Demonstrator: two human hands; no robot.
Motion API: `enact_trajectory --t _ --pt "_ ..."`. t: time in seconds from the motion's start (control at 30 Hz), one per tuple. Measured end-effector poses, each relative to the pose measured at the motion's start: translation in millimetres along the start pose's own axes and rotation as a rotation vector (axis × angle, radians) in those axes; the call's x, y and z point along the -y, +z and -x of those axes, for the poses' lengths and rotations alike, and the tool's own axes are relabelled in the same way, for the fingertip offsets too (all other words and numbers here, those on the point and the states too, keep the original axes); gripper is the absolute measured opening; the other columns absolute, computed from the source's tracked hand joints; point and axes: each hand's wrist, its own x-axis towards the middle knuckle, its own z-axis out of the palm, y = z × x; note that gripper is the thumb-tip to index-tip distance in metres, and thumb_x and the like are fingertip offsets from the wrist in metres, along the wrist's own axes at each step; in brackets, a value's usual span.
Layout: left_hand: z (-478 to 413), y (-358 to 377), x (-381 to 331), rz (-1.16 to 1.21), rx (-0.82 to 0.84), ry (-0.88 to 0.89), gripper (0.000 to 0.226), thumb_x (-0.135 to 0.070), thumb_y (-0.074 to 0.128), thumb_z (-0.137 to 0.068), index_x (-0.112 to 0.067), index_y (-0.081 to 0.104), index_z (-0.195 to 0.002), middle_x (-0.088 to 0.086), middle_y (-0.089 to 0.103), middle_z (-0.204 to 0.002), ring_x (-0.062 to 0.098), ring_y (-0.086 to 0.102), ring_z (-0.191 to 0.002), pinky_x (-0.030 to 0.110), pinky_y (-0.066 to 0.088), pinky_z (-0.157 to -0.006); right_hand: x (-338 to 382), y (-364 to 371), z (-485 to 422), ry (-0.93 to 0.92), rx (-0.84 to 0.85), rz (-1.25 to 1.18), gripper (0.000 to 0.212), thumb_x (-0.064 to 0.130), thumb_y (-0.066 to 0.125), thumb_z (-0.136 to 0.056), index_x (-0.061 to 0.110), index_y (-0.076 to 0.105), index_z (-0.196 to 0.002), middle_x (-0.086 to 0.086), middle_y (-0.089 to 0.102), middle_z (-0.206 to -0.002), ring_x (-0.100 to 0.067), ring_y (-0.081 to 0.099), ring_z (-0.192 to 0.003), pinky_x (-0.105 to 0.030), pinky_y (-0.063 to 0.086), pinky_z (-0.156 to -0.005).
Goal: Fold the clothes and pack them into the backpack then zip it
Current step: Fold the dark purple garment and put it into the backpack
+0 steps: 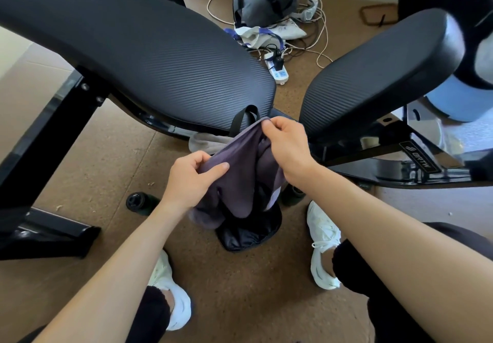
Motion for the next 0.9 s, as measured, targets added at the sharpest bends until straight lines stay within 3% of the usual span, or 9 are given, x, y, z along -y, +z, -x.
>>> enact_trajectory --t 0.13,0.2,0.27,0.33,0.43,0.57,0.63,0.73,0.9 --pt "3 -3 -3 0.004 -0.002 0.043 0.026 -0.032 0.081 -0.086 -0.015 0.064 -0.075 0.002 0.063 -0.067 0.008 0.052 -0.065 0.031 0.045 -0.065 -1 -6 -7 0.106 -0.153 -0.121 0.029 0.018 0.058 -0.098 0.007 0.052 -0.072 -0.006 0.046 -0.069 -0.019 0.044 -0.068 -0.034 0.04 -0.067" --pt "6 -2 -10 0.026 -0.001 0.106 0.018 -0.022 0.079 -0.089 -0.014 0.066 -0.08 0.005 0.065 -0.071 0.006 0.053 -0.067 0.025 0.045 -0.065 3 -6 -1 0.046 -0.029 -0.034 0.006 0.011 0.062 -0.091 0.013 0.067 -0.094 0.002 0.061 -0.073 -0.009 0.057 -0.068 -0.024 0.049 -0.069" --pt "8 -1 -18 0.069 0.033 0.178 0.012 -0.012 0.077 -0.09 -0.021 0.07 -0.087 -0.008 0.069 -0.077 0.0 0.058 -0.071 0.02 0.046 -0.068 6 -4 8 -0.062 0.237 0.071 0.052 0.004 0.065 -0.085 0.026 0.061 -0.132 0.002 0.061 -0.068 -0.009 0.054 -0.06 -0.019 0.046 -0.063" --pt "10 0 -24 0.104 0.111 0.258 0.028 0.001 0.074 -0.089 -0.026 0.073 -0.096 -0.018 0.073 -0.087 -0.004 0.063 -0.08 0.016 0.048 -0.075 4 0 15 -0.138 0.527 0.121 0.069 0.001 0.068 -0.085 0.027 0.051 -0.147 -0.006 0.057 -0.065 -0.014 0.045 -0.06 -0.026 0.039 -0.06" --pt "11 2 -27 0.076 0.179 0.328 0.045 0.013 0.072 -0.083 -0.028 0.072 -0.101 -0.026 0.074 -0.094 -0.007 0.065 -0.089 0.011 0.046 -0.081 1 3 19 -0.209 0.719 0.144 0.056 -0.002 0.067 -0.086 0.021 0.061 -0.137 -0.011 0.07 -0.081 -0.011 0.051 -0.063 -0.025 0.043 -0.063" --pt "11 -3 -22 0.091 0.2 0.297 0.019 -0.016 0.071 -0.081 -0.022 0.074 -0.099 -0.007 0.074 -0.091 0.004 0.065 -0.083 0.02 0.049 -0.075 0 3 13 -0.277 0.623 0.334 0.012 0.017 0.077 -0.087 0.009 0.073 -0.095 -0.016 0.072 -0.076 -0.013 0.057 -0.061 -0.036 0.048 -0.064" --pt "8 -6 -17 0.118 0.198 0.213 0.013 -0.033 0.066 -0.084 -0.025 0.074 -0.09 0.004 0.071 -0.083 0.009 0.061 -0.077 0.028 0.047 -0.072 -4 3 10 -0.317 0.524 0.434 0.017 0.026 0.08 -0.085 0.012 0.07 -0.084 -0.012 0.071 -0.073 -0.018 0.061 -0.062 -0.039 0.05 -0.065" --pt "1 -8 -8 0.049 0.213 0.067 0.012 -0.038 0.067 -0.082 -0.029 0.07 -0.074 -0.008 0.065 -0.068 0.005 0.056 -0.068 0.029 0.045 -0.069 -4 3 9 -0.354 0.433 0.446 0.017 0.022 0.08 -0.084 0.018 0.065 -0.076 0.001 0.064 -0.065 -0.005 0.052 -0.058 -0.026 0.043 -0.061" --pt "2 -14 3 -0.117 0.359 -0.063 0.049 -0.06 0.074 -0.066 -0.016 0.074 -0.086 -0.003 0.073 -0.081 0.011 0.063 -0.076 0.046 0.054 -0.078 -1 0 6 -0.347 0.271 0.417 0.012 0.019 0.075 -0.086 0.012 0.066 -0.082 -0.007 0.07 -0.072 -0.011 0.059 -0.065 -0.038 0.051 -0.07"
